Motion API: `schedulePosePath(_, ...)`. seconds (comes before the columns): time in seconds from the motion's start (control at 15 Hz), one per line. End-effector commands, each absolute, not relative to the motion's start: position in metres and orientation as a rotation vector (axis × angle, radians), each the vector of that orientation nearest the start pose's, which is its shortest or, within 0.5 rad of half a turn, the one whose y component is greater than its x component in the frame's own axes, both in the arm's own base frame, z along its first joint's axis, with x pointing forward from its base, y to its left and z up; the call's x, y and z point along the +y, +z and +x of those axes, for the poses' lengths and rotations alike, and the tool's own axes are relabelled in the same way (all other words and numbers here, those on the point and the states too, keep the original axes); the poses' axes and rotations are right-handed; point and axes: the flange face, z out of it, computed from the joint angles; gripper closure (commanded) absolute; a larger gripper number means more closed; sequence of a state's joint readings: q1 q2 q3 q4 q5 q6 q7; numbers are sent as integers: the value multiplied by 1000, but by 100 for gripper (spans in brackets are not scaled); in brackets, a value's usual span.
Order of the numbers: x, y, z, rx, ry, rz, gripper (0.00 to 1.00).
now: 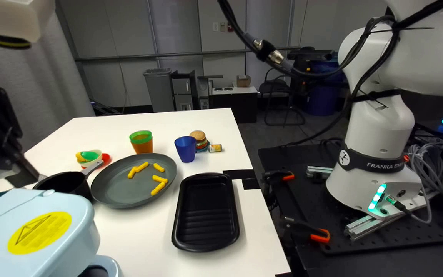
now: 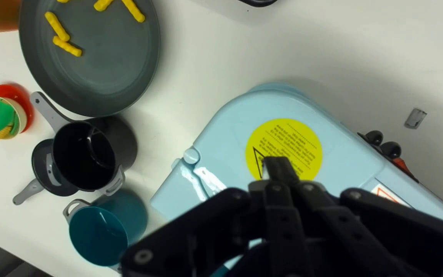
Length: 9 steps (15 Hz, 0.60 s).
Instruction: Open the coffee maker
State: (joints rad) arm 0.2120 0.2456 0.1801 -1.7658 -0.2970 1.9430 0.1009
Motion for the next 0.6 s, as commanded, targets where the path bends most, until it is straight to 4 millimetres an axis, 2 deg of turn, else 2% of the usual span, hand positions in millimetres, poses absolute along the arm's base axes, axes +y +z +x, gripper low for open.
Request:
schedulePosePath(0.0, 224, 422, 602, -662, -16, -3336, 100)
schedulePosePath(0.53, 237, 411, 626, -635, -57, -3303, 100)
